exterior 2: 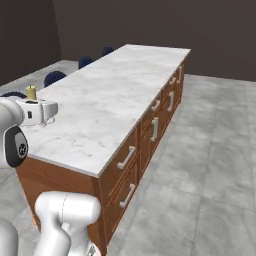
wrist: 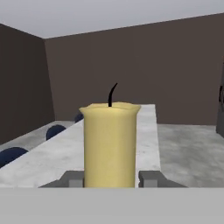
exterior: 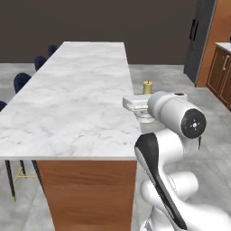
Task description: Get the candle and the beer from the cabinet and move them to the dining counter.
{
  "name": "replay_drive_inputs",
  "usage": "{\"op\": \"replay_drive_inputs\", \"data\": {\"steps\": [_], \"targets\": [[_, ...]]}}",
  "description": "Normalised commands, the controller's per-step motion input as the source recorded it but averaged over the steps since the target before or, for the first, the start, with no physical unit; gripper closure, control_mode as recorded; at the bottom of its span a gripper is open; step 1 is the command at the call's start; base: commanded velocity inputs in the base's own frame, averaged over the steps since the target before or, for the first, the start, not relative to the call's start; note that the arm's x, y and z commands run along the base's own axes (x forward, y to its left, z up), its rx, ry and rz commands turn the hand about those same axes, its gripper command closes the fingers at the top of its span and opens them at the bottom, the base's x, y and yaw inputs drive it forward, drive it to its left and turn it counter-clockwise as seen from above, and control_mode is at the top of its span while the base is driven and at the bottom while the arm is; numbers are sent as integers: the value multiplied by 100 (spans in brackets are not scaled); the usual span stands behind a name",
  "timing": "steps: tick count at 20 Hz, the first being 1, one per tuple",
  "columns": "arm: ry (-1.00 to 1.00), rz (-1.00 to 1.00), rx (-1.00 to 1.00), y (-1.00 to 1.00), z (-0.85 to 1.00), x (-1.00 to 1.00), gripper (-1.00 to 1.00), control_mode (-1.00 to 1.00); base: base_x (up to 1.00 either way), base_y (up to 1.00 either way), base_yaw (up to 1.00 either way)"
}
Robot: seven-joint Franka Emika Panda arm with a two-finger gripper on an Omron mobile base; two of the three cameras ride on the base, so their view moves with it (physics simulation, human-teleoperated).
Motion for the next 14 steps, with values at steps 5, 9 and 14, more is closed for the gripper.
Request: {"op": "replay_drive_inputs", "data": {"steps": [5, 9, 14], "targets": [[0, 0, 0, 0, 0, 0, 100, 100, 15, 99, 0], [0, 0, 0, 0, 0, 0, 100, 100, 19, 100, 0], [0, 0, 0, 0, 0, 0, 100, 100, 23, 100, 0]]}}
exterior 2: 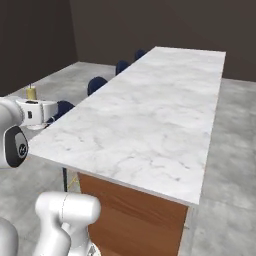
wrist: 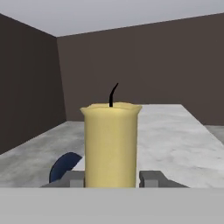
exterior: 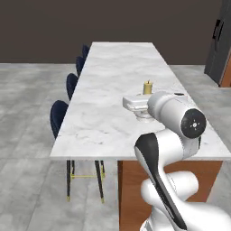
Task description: Get the candle and the beer from the cabinet and move them to the dining counter.
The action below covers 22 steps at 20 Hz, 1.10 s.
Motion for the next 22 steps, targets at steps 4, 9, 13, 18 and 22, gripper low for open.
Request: {"op": "replay_drive_inputs", "data": {"steps": [4, 9, 13, 18, 22], "targets": [[0, 0, 0, 0, 0, 0, 100, 100, 39, 93, -1], [0, 0, 0, 0, 0, 0, 100, 100, 47, 89, -9], [0, 0, 0, 0, 0, 0, 100, 100, 40, 72, -23], [0, 0, 0, 0, 0, 0, 100, 100, 32, 64, -33], [0, 0, 0, 0, 0, 0, 100, 100, 29, 62, -40]]}}
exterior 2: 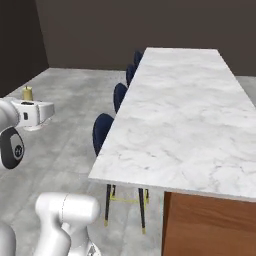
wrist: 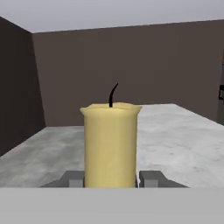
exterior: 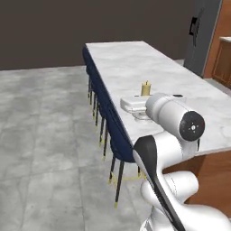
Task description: Get the candle and the beer from the cabinet and move them to the dining counter.
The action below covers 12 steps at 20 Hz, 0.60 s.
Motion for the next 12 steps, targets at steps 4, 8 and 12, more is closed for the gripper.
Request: {"op": "replay_drive_inputs", "data": {"steps": [4, 8, 12], "targets": [[0, 0, 0, 0, 0, 0, 100, 100, 29, 59, -46], [0, 0, 0, 0, 0, 0, 100, 100, 36, 60, -48], [0, 0, 0, 0, 0, 0, 100, 100, 49, 60, -50]]}}
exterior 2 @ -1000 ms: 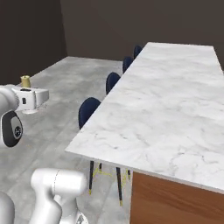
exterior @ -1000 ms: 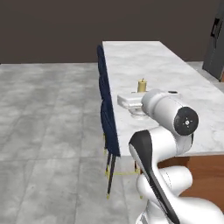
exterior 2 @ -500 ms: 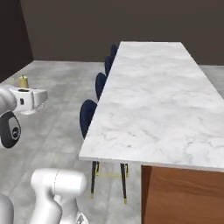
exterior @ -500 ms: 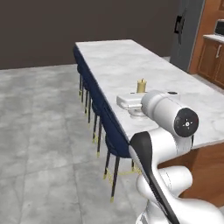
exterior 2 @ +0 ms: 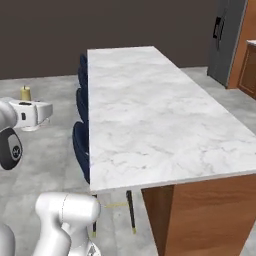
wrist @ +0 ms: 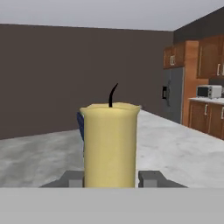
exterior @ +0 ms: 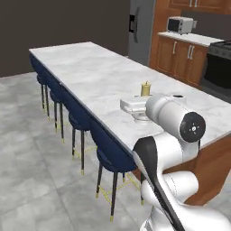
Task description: Get the candle and the beer from the cabinet and move them to the dining counter.
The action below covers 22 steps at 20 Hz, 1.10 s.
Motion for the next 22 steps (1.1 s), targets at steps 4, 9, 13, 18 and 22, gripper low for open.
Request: {"op": "replay_drive_inputs", "data": {"steps": [4, 9, 13, 18, 22], "targets": [[0, 0, 0, 0, 0, 0, 100, 100, 55, 56, -51], [0, 0, 0, 0, 0, 0, 100, 100, 55, 53, -51], [0, 0, 0, 0, 0, 0, 100, 100, 30, 45, -40], [0, 0, 0, 0, 0, 0, 100, 100, 0, -2, 0], [0, 0, 0, 0, 0, 0, 100, 100, 16, 0, 0]]}}
